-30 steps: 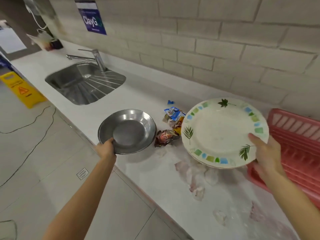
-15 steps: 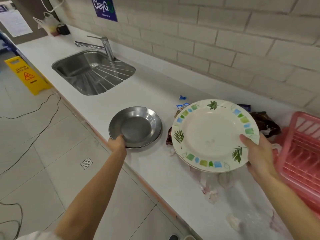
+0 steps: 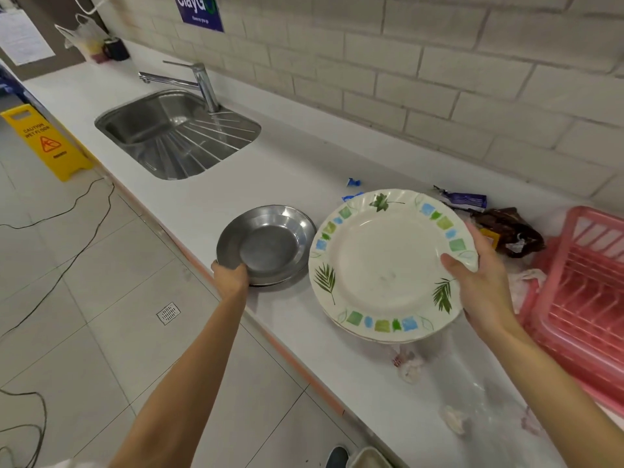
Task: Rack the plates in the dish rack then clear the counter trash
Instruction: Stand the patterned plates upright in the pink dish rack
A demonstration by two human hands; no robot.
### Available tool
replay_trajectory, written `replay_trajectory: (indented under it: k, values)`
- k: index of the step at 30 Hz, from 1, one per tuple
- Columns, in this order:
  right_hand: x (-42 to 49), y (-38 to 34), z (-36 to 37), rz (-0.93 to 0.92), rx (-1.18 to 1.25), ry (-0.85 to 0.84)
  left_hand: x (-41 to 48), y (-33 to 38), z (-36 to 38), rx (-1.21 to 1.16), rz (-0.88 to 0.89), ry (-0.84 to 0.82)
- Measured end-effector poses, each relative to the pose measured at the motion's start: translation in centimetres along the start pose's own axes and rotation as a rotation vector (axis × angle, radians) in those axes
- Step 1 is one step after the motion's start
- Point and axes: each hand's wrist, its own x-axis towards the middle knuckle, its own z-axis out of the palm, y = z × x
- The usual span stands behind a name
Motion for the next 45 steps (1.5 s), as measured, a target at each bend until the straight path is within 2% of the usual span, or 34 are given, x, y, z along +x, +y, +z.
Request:
replay_trajectory:
  k: [4,7,9,11,13,15,18,21,23,29,33,36,38,45]
  values:
    - [-0.4,0.2,0.2,0.007,0.002,-0.014,-0.3,0.7,-1.6,0.043,0.000,-0.052]
    - [-1.0,0.3,-0.6,0.012,0.004,-0.010,-1.8,0.9,-2.9,0.136,0.182,0.015]
    - [-1.4,0.3,-1.6,0.028,0.026,0.000,-4.2,1.6,-3.1,0.049,0.340,0.019]
    - [-1.8,0.4,-2.6,0.059,0.064,0.016,-7.9,2.9,-2.6,-0.154,0.375,-0.134]
    - [-2.3,0.5,-3.8,0.092,0.109,0.029,-12.6,4.3,-1.4,-0.302,0.275,-0.383]
    - [-3.0,0.6,-5.2,0.116,0.156,0.048,-16.9,5.2,0.1,-0.345,0.098,-0.644]
    - [-4.1,0.3,-7.4,0.127,0.200,0.086,-22.0,5.6,2.1,-0.458,-0.152,-0.947]
    - [-5.0,0.4,-10.2,0.131,0.204,0.146,-25.7,6.0,3.6,-0.651,-0.344,-1.069]
    - [-5.7,0.6,-12.3,0.135,0.193,0.192,-27.6,5.9,4.7,-0.664,-0.375,-1.112]
    - [-7.3,0.2,-18.3,0.095,0.007,0.273,-32.6,5.3,8.5,-0.541,-0.360,-1.093]
    - [-8.0,-0.8,-22.6,0.077,-0.084,0.335,-35.1,5.1,10.1,-0.510,-0.355,-1.019]
    - [-8.4,-1.6,-26.8,0.057,-0.138,0.428,-36.2,4.6,11.1,-0.518,-0.350,-1.008]
    - [-7.7,-2.5,-28.4,0.039,-0.187,0.454,-35.5,4.1,11.4,-0.536,-0.337,-0.940]
    - [-7.1,-7.1,-35.9,-0.096,-0.485,0.634,-37.6,4.3,13.3,-0.478,-0.307,-0.937]
